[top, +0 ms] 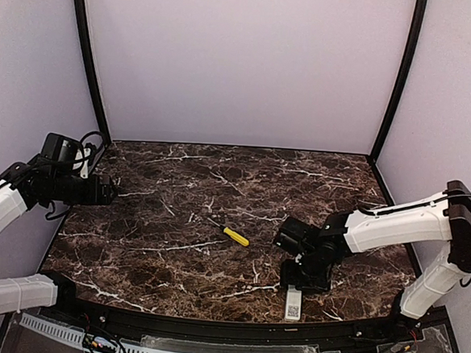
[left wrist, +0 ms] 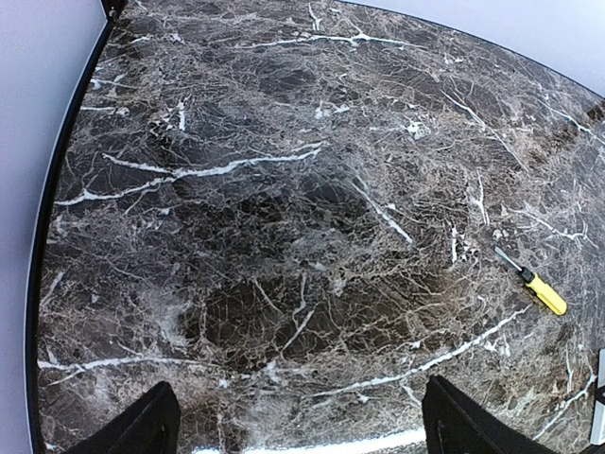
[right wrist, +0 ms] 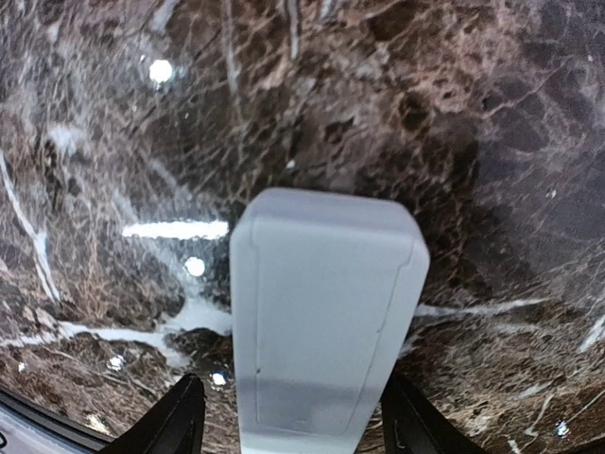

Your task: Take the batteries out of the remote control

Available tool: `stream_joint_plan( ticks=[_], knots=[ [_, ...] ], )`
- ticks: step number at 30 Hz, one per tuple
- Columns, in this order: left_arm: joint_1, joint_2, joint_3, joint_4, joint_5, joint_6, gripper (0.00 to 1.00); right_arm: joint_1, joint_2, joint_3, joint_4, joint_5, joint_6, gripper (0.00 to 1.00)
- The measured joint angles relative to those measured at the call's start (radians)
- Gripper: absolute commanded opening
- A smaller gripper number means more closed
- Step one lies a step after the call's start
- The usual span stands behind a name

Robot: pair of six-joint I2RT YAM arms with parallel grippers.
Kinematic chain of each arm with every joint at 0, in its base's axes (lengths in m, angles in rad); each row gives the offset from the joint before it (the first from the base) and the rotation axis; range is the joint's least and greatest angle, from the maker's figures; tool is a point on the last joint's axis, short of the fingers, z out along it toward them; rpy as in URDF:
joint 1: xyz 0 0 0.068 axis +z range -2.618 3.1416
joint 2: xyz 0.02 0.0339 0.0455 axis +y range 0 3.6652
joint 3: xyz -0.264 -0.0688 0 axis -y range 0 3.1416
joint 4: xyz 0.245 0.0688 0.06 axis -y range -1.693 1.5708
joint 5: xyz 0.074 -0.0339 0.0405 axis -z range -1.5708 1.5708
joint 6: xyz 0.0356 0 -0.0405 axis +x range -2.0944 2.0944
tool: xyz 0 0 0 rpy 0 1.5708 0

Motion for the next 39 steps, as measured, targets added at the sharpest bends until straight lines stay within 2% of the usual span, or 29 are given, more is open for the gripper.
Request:
stream_joint_plan(
  ticks=[3, 7, 10, 21, 28, 34, 39],
  knots=[
    [0.0, 0.008, 0.0, 0.0, 0.0, 0.0, 0.89, -0.028, 0.025, 0.025, -0.012, 0.0, -0.027, 0.53],
    [0.0, 0.016, 0.0, 0.0, 0.0, 0.0, 0.89, -0.057, 0.06, 0.062, -0.041, -0.008, -0.064, 0.34],
    [0.0, 0.021, 0.0, 0.001, 0.002, 0.0, 0.89, -0.068, 0.083, 0.09, -0.075, -0.008, -0.089, 0.23],
    [0.0, 0.023, -0.006, 0.02, 0.02, 0.001, 0.89, -0.08, 0.109, 0.289, -0.145, 0.008, -0.137, 0.03],
    [0.0, 0.013, -0.009, 0.024, 0.028, 0.001, 0.89, -0.08, 0.023, 0.32, -0.083, 0.045, -0.141, 0.0],
    [0.0, -0.036, -0.015, 0.032, 0.031, 0.001, 0.89, -0.08, -0.138, 0.283, 0.09, 0.044, -0.117, 0.0],
    [0.0, -0.062, -0.017, 0.045, 0.031, 0.0, 0.89, -0.08, -0.177, 0.269, 0.194, 0.025, -0.071, 0.0]
  ],
)
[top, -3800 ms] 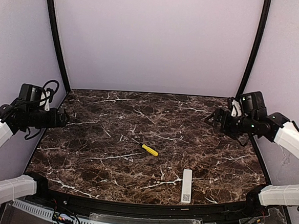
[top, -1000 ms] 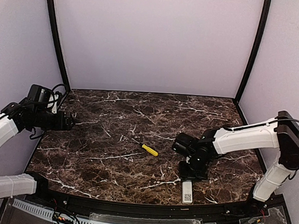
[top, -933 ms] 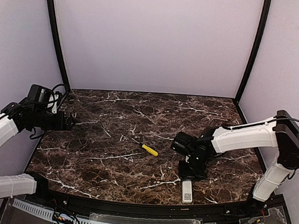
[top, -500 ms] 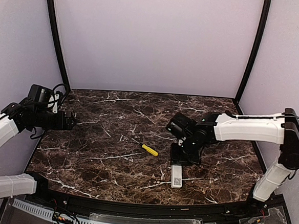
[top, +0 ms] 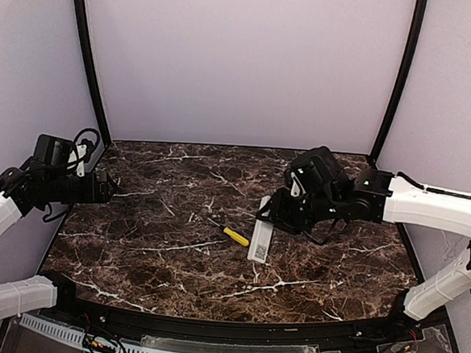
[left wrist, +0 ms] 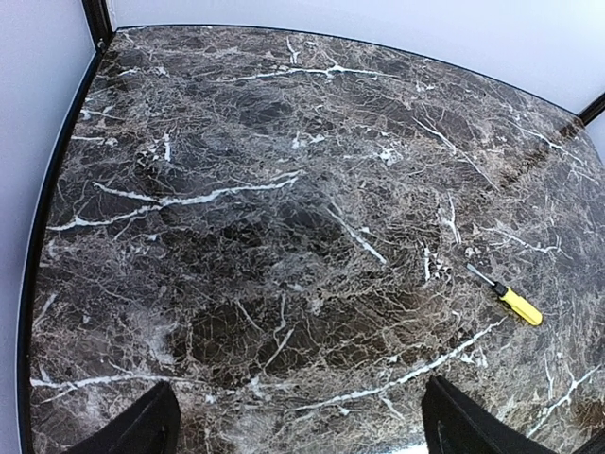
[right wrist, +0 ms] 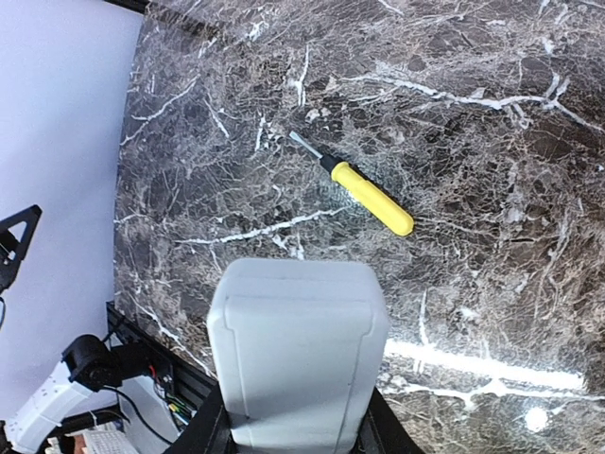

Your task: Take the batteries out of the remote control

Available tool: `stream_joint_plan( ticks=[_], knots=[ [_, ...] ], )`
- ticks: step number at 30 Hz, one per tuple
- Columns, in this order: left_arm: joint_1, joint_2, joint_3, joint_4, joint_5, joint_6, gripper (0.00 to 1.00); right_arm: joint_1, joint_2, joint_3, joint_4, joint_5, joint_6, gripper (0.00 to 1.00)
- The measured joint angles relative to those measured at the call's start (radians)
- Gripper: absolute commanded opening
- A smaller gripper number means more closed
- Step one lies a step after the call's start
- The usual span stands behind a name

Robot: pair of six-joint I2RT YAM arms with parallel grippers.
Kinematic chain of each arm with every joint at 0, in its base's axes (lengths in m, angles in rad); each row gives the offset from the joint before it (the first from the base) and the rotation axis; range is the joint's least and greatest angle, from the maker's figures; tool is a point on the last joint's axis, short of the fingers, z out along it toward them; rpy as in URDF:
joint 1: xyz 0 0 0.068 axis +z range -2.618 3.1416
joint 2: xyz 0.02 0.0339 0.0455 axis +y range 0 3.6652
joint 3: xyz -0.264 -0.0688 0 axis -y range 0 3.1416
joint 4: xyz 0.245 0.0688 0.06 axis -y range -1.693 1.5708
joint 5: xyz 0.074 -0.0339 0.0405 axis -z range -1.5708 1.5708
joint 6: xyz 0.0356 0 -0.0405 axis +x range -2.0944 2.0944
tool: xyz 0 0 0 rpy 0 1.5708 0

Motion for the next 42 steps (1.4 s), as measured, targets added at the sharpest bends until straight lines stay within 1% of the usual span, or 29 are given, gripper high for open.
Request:
stream_joint_plan(
  ticks=[5, 10, 18, 24, 28, 34, 42],
  knots=[
    [-0.002, -0.01, -0.002, 0.004, 0.008, -0.004, 0.86, 0.0, -0.033, -0.01, 0.047, 0.003, 0.08, 0.0],
    [-0.029, -0.011, 0.0, 0.019, 0.062, -0.027, 0.85, 0.0, -0.029, 0.015, 0.057, 0.013, 0.195, 0.0],
    [-0.08, -0.002, 0.027, 0.084, 0.159, -0.072, 0.83, 0.0, 0.029, 0.084, 0.069, 0.01, 0.391, 0.0],
    [-0.156, 0.04, 0.04, 0.154, 0.192, -0.098, 0.82, 0.0, 0.051, 0.091, 0.072, 0.034, 0.554, 0.0],
    [-0.18, 0.063, 0.042, 0.193, 0.216, -0.101, 0.81, 0.0, 0.088, 0.109, 0.064, 0.061, 0.669, 0.0],
    [-0.186, 0.088, 0.054, 0.217, 0.269, -0.068, 0.81, 0.0, 0.205, 0.266, 0.002, 0.092, 0.69, 0.0],
    [-0.186, 0.092, 0.067, 0.221, 0.36, -0.022, 0.81, 0.0, 0.215, 0.275, -0.041, 0.116, 0.728, 0.0]
  ],
)
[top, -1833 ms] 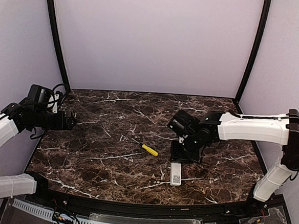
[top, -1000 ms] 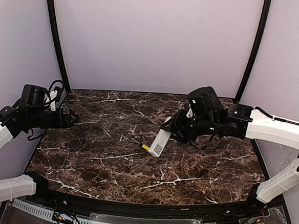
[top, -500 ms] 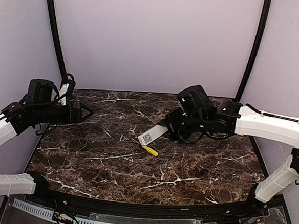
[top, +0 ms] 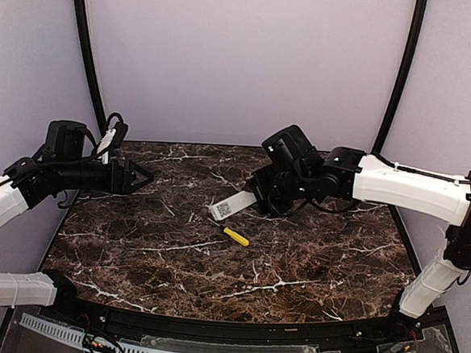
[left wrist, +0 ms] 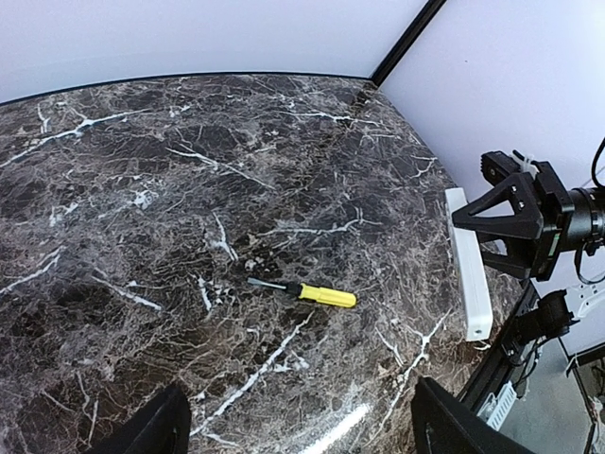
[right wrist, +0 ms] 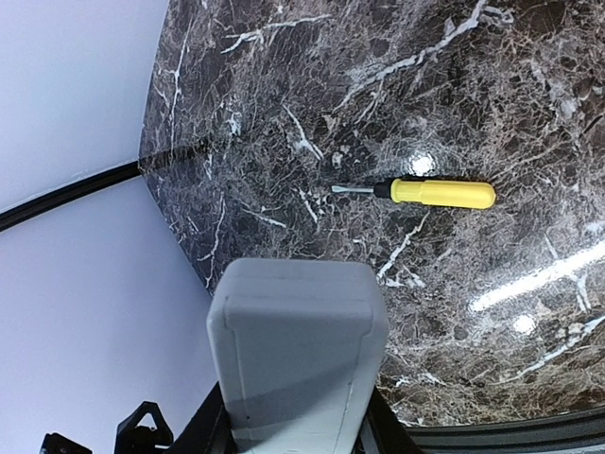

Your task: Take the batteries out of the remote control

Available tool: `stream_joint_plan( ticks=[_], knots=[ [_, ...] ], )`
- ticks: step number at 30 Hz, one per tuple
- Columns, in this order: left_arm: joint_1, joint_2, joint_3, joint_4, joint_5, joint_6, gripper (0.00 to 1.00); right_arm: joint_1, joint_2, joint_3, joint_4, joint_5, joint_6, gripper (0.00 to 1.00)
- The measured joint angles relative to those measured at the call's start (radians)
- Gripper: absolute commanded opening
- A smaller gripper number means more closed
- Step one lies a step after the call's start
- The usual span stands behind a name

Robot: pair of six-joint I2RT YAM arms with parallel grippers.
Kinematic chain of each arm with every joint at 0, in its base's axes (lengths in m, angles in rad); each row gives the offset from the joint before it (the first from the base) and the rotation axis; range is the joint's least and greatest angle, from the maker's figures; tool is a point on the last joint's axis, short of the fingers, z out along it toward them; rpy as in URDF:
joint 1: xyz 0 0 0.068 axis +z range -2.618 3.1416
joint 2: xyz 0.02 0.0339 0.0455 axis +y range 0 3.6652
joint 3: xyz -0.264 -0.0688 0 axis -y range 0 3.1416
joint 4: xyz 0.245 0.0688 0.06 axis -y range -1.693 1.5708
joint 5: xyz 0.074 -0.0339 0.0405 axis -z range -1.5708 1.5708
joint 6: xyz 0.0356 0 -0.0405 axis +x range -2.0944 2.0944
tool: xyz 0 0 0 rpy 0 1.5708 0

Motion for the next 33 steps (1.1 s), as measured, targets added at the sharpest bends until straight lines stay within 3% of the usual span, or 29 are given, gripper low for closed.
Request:
stream_joint_plan(
  ticks=[15, 24, 33],
  knots=[
    [-0.178, 0.137, 0.0, 0.199, 0.042, -0.032, 0.81, -0.026, 0.084, 0.102, -0.162, -0.01, 0.123, 0.0],
    [-0.297, 0.233, -0.004, 0.383, 0.039, -0.141, 0.83, -0.026, 0.082, 0.101, -0.109, -0.002, 0.177, 0.0],
    [-0.369, 0.375, -0.003, 0.544, 0.025, -0.208, 0.77, -0.026, 0.076, 0.103, -0.036, -0.002, 0.189, 0.0]
  ],
)
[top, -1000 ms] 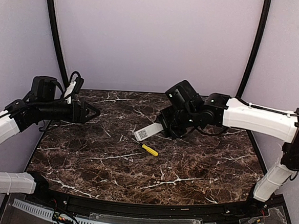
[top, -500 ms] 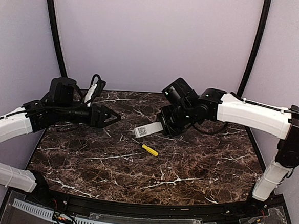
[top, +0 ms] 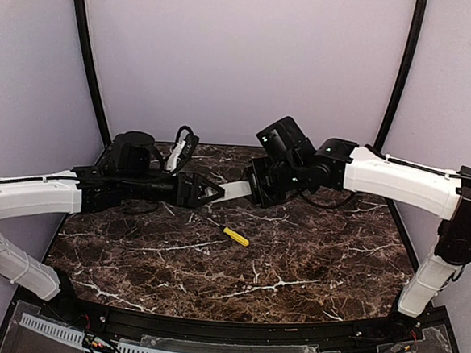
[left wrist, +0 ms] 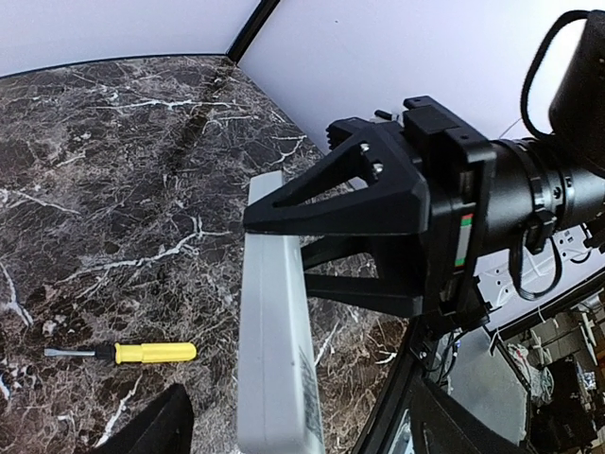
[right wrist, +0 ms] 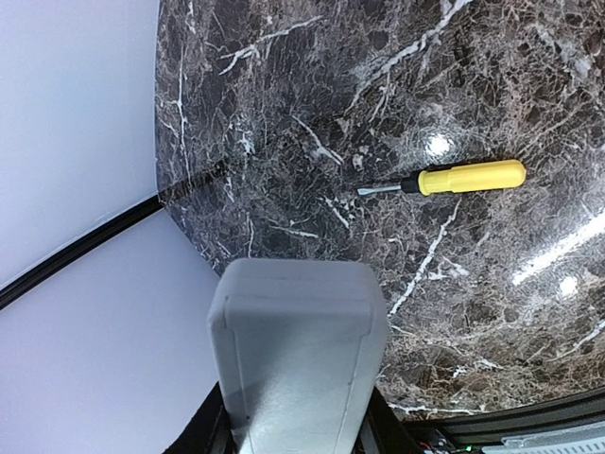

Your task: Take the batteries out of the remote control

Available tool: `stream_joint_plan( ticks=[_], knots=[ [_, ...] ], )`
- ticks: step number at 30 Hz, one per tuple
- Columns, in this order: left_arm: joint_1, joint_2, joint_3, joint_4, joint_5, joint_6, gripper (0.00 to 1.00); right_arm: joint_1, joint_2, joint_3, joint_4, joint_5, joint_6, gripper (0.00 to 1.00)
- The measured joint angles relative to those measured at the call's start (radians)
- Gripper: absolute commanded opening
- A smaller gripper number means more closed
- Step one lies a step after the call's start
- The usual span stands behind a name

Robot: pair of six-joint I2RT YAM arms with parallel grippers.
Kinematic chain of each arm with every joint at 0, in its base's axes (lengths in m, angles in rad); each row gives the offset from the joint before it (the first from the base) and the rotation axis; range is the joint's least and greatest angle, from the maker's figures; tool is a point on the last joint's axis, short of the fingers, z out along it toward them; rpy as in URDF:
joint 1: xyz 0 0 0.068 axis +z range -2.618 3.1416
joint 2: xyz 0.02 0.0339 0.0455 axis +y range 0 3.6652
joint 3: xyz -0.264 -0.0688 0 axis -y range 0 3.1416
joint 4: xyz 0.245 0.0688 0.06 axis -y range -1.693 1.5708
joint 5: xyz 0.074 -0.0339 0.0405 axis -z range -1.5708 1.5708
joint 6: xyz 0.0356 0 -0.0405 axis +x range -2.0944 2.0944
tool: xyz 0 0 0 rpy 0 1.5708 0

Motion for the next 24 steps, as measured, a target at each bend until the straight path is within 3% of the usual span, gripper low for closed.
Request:
stream_joint_plan(
  ticks=[19, 21, 24],
  knots=[
    [-0.048, 0.082, 0.023, 0.105, -0.13, -0.051, 0.52, 0.0, -0.028, -0.055, 0.09, -0.029, 0.003, 0.0],
    [-0.048, 0.089, 0.034, 0.106, -0.145, -0.052, 0.47, 0.0, -0.035, -0.062, 0.092, -0.031, 0.003, 0.0],
    [-0.049, 0.101, 0.043, 0.108, -0.155, -0.057, 0.28, 0.0, -0.048, -0.07, 0.103, -0.031, 0.003, 0.0]
  ],
)
